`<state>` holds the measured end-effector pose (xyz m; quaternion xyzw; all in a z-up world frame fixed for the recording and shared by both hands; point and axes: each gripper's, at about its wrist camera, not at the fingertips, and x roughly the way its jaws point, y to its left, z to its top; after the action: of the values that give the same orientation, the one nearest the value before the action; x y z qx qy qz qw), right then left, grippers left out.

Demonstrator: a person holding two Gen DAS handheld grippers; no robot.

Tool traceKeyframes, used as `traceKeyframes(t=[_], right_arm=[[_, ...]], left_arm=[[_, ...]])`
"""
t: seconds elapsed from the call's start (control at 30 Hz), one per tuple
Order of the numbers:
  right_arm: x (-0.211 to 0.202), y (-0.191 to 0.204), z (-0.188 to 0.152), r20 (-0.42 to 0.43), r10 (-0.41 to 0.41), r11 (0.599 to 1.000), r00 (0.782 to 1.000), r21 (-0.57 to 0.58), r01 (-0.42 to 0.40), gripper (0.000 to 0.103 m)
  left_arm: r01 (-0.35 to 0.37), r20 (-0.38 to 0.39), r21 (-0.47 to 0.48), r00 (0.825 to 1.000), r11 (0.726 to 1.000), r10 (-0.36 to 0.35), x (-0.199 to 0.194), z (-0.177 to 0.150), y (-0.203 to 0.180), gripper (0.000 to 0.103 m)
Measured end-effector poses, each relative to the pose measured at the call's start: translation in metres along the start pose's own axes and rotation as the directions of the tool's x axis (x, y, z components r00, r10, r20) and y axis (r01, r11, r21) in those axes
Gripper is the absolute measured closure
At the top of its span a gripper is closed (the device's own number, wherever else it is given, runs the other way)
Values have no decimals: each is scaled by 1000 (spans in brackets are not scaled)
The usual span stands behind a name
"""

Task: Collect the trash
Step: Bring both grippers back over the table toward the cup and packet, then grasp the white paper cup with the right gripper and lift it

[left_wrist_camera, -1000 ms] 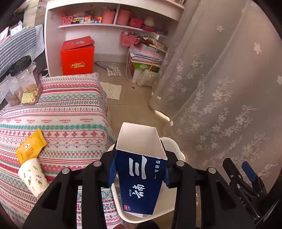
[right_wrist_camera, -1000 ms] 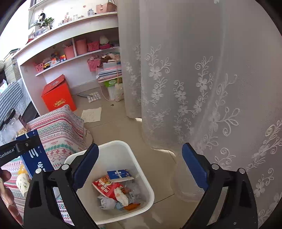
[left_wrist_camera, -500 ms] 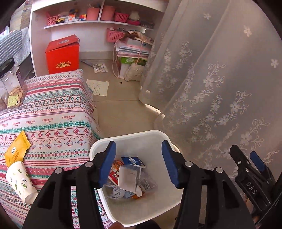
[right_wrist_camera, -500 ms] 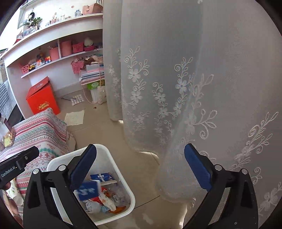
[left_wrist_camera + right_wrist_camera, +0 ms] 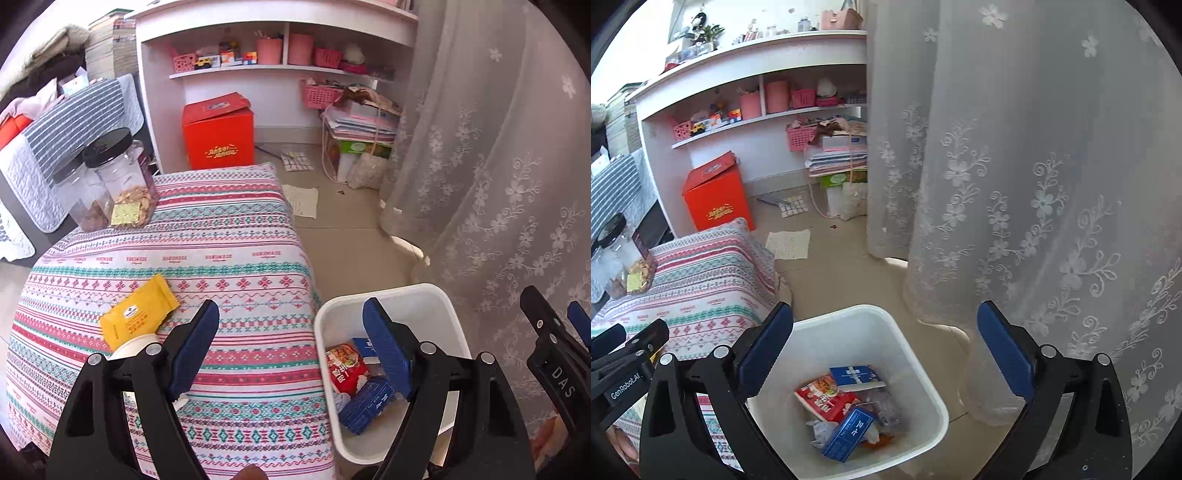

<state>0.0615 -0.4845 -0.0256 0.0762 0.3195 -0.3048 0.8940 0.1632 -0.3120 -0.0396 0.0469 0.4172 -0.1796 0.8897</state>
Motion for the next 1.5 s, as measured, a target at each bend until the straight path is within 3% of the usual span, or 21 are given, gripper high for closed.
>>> traceKeyframes(t=[0.3, 0.8, 0.97, 1.2, 1.37, 1.5], right_arm=[[-8, 76, -1, -3, 104, 990, 995, -99, -103, 7], [-21, 190, -24, -75, 267, 923, 961, -268, -277, 7], [-21, 225, -45, -145, 298, 872, 943, -361, -331, 7], [-19, 270, -87, -292, 317, 761, 902, -489, -426, 7], [-19, 295, -115, -369, 304, 661, 878, -582, -473, 7], [-10, 306, -124, -399, 283, 615, 872, -622, -484, 7]], left_arm=[[-111, 2, -100, 994, 989, 112, -17, -3, 74, 25], [-267, -56, -257, 964, 929, 262, -42, -28, 195, 20], [-314, -88, -316, 949, 896, 301, -45, -39, 239, 20], [-336, -123, -398, 942, 854, 313, -53, -54, 288, 20], [-348, -141, -419, 937, 839, 318, -55, -61, 308, 20], [-346, -165, -425, 938, 836, 304, -50, -66, 319, 20]])
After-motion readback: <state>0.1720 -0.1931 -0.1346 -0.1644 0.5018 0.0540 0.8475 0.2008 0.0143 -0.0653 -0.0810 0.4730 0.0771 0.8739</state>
